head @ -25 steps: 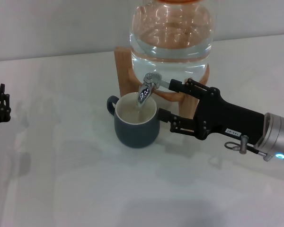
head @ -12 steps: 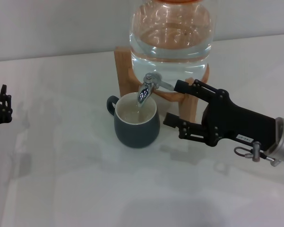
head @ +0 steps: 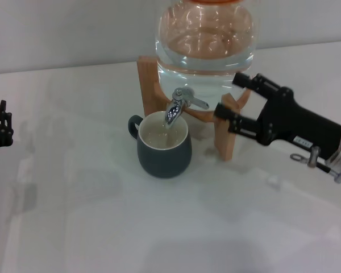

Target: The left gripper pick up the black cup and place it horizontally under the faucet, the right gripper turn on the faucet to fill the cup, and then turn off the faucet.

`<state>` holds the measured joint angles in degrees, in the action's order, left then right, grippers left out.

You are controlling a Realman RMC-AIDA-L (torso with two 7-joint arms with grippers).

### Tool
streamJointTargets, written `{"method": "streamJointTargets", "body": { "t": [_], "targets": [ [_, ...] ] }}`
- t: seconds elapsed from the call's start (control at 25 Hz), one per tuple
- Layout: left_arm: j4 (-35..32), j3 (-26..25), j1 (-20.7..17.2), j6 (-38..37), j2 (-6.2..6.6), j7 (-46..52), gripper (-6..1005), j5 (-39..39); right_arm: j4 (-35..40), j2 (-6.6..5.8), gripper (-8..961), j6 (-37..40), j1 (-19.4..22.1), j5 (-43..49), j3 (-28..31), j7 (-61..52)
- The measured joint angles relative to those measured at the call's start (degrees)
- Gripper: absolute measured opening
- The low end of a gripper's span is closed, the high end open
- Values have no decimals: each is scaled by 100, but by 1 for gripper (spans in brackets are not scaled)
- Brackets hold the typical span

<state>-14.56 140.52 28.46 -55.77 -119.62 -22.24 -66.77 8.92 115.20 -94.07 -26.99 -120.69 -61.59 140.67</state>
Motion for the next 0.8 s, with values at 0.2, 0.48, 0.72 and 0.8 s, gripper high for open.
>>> {"method": "streamJointTargets", "body": {
  "t": [0.2,0.48,0.72,0.8],
  "targets": [
    [48,-9,0,-6,5,0,391,-30,149,-21,855,223,64,0,305,-6],
    [126,-66,7,-5,14,0,391,-41,221,-42,855,406,92,1,638,-4],
    [252,-299,25,16,18,142,391,-50,241,-42,855,757,116,-1,1229,50],
    [296,-368,36,17,18,214,391,-51,315,-34,855,919,135,-2,1447,69]
  ]
}}
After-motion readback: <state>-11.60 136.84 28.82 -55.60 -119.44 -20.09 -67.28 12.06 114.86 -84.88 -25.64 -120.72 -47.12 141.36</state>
